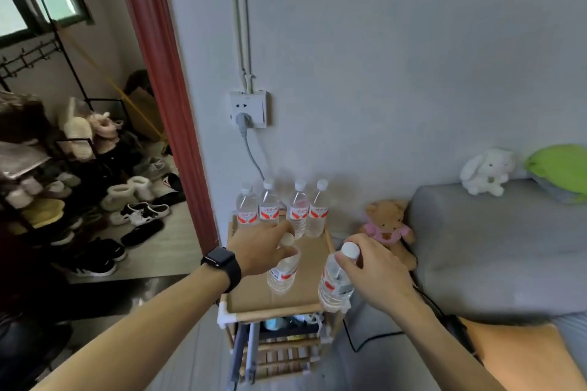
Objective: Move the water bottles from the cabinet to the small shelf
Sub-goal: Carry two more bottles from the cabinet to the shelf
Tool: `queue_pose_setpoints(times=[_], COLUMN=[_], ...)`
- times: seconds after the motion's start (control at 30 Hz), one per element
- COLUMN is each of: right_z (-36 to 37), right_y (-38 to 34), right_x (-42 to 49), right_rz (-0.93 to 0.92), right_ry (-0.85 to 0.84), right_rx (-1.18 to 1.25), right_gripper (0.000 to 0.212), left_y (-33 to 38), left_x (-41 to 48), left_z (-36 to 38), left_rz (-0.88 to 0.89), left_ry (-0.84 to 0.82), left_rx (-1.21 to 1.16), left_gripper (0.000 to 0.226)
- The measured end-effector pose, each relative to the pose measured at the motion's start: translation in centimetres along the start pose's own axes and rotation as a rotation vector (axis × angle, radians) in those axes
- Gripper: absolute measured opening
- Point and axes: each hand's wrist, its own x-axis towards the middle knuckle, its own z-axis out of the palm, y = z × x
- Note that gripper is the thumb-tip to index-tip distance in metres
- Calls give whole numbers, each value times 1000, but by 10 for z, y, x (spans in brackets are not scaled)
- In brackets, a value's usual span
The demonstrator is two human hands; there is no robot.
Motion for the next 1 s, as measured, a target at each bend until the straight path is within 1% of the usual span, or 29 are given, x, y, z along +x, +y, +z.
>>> queue_pose_setpoints(times=[0.1, 0.33, 0.43, 0.53, 0.67, 0.8, 0.93, 1.0], right_z=[10, 34, 46, 54, 59, 52, 42, 40], right_y=[13, 44, 55, 64, 65, 59, 60, 61], right_x=[45, 127, 150, 165, 180, 193, 201, 204], right_rz=[-15, -152, -195, -185, -181, -257, -299, -303], right_ry=[-54, -240, -261, -268, -275, -353, -407, -409], right_rx=[-40, -37, 34, 87, 84, -7, -83, -137], right_gripper=[24, 33, 31, 29, 32, 35, 22, 28], left_y=[5, 23, 23, 21, 16, 14, 14, 15], left_x=[34, 87, 103, 118, 130, 126, 118, 118], left_z=[13, 28, 36, 38, 42, 45, 47, 50], left_rz=[-54, -145, -201, -257, -305, -322, -354, -360], left_ry=[-5, -42, -61, -45, -42, 4, 107, 137], left_rx=[-31, -14, -59, -139, -255, -323, -254, -235], left_gripper=[36, 34, 34, 32, 30, 34, 39, 40])
